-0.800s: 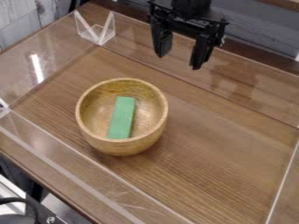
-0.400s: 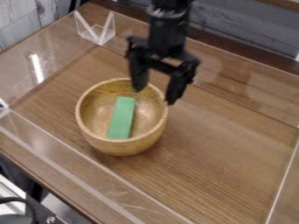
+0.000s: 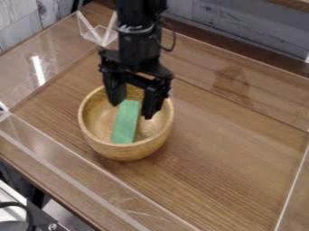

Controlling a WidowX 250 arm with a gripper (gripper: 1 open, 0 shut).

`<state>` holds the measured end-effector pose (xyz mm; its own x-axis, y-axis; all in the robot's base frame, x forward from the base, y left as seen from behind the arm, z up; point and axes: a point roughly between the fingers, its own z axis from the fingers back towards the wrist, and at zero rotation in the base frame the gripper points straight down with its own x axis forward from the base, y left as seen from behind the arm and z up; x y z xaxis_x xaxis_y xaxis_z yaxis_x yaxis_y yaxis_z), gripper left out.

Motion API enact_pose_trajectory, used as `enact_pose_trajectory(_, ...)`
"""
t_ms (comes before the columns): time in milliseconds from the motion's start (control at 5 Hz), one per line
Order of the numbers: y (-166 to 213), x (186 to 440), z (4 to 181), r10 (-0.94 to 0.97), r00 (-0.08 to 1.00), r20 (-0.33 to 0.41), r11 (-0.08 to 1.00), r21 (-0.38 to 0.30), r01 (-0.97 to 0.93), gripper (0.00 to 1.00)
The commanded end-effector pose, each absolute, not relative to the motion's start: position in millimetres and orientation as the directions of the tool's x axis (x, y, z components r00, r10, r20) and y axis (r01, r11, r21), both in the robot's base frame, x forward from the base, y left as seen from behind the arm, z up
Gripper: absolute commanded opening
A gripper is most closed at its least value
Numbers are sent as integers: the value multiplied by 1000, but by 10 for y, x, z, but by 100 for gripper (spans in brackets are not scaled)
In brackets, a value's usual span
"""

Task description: Remove the green block from inside the brown bowl and put it on the table

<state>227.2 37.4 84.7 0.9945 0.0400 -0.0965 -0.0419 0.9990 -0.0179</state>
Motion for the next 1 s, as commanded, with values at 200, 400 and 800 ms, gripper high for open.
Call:
enact_pose_trajectory(200, 426, 2257, 828, 39, 999, -31, 999, -25, -40, 100)
enact_pose_trajectory(400, 442, 2245, 764, 42, 999, -30, 999, -30, -43, 100)
enact_pose_trajectory(800, 467, 2236, 651, 46, 999, -25, 998, -43, -47, 100)
